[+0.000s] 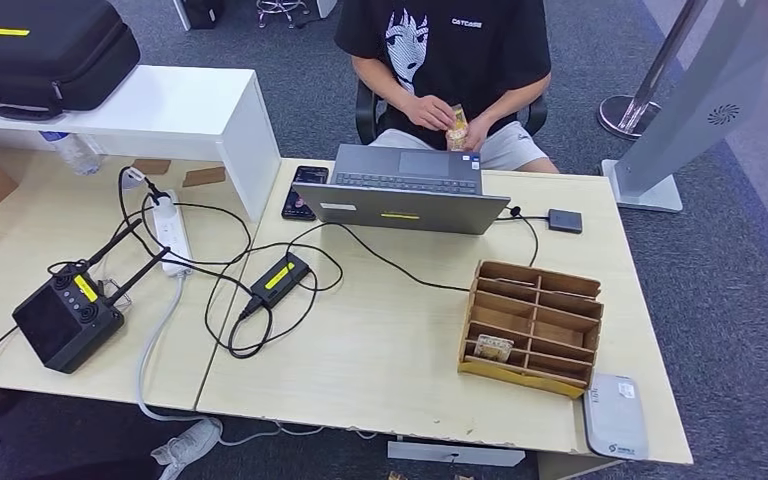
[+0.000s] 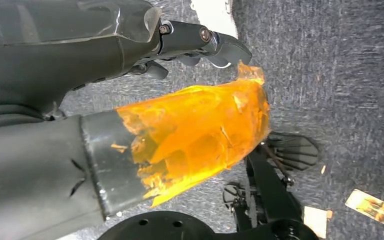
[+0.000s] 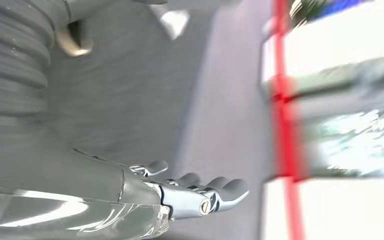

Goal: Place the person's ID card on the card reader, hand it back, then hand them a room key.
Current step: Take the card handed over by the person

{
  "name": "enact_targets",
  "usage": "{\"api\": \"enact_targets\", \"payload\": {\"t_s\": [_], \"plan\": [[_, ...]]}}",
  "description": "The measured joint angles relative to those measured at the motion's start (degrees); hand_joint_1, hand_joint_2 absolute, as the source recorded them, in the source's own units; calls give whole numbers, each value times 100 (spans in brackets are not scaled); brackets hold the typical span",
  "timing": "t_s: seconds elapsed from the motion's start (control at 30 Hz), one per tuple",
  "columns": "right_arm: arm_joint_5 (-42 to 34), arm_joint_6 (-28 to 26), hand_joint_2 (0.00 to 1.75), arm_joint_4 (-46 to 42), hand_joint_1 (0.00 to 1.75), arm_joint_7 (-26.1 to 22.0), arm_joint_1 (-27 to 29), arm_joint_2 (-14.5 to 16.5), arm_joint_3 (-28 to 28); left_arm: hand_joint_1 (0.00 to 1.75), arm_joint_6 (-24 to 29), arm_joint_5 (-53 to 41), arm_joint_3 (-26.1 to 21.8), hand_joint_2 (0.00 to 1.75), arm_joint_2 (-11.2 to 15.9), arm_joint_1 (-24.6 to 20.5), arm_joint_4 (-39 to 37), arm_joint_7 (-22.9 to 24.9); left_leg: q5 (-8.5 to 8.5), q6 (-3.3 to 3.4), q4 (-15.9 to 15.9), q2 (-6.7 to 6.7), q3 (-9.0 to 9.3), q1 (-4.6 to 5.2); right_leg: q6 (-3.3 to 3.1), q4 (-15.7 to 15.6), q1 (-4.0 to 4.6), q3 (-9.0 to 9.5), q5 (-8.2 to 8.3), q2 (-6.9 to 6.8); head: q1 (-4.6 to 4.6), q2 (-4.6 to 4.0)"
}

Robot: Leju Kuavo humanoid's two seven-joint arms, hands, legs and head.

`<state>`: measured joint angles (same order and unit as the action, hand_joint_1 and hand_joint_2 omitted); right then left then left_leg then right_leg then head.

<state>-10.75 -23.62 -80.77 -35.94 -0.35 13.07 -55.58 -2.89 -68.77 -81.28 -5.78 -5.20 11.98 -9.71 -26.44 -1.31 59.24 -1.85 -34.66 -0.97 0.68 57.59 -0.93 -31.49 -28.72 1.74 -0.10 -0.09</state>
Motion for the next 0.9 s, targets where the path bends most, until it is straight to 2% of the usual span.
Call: {"api": "enact_targets", "payload": {"t_s": [0.1,0.17,0.23,0.33,0.4,0.57,0.7,0.77,0.9], "plan": [[179,-264,175,-648,0,-142,149,28,715,0,24,14,-1,0,-11,-1,0,-48,0,0,0,-11,2,0,2,0,0,4,-2,-5,1,0],[638,-392,175,-985,0,-300,309,42,1074,0,34,22,-1,87,-14,8,0,-104,0,0,0,-20,-1,2,5,0,0,7,-3,-13,0,0],[1455,-688,175,-1402,0,-405,473,41,1512,0,12,33,-3,175,-16,10,0,-142,0,0,-1,-16,-2,1,5,0,0,5,-4,-11,-1,0],[3204,-1360,175,-2174,0,-442,801,29,2311,0,-33,23,-5,175,-27,8,0,-148,-1,0,-1,-19,-2,0,8,0,1,7,-8,-13,1,0],[4157,-1553,175,-2593,0,-447,929,27,2861,0,-31,-1,-5,175,-33,14,0,-125,-1,0,-2,-15,-1,-4,8,1,3,6,-9,-10,0,0],[5266,-1612,175,-2950,0,-435,956,-2,4217,0,-9,-103,-2,175,-36,3,0,-59,0,-1,-2,-12,-1,-5,7,1,5,9,-9,-9,0,0],[6524,-1618,175,-2641,0,-383,509,-31,5008,0,-46,-264,24,175,-34,-14,0,-25,3,-1,-3,-7,3,-6,3,3,6,11,-1,-6,0,0],[7096,-1616,175,-2192,0,-17,43,-121,5280,0,-91,-363,64,175,-28,-21,0,-2,10,0,-3,-2,3,-6,3,4,6,11,10,-3,-1,0],[7746,-1498,175,-738,0,1765,-1443,-731,6184,0,-156,-555,201,175,1,-52,0,4,36,7,-2,9,-7,-4,16,5,5,-2,40,12,1,0]]}}
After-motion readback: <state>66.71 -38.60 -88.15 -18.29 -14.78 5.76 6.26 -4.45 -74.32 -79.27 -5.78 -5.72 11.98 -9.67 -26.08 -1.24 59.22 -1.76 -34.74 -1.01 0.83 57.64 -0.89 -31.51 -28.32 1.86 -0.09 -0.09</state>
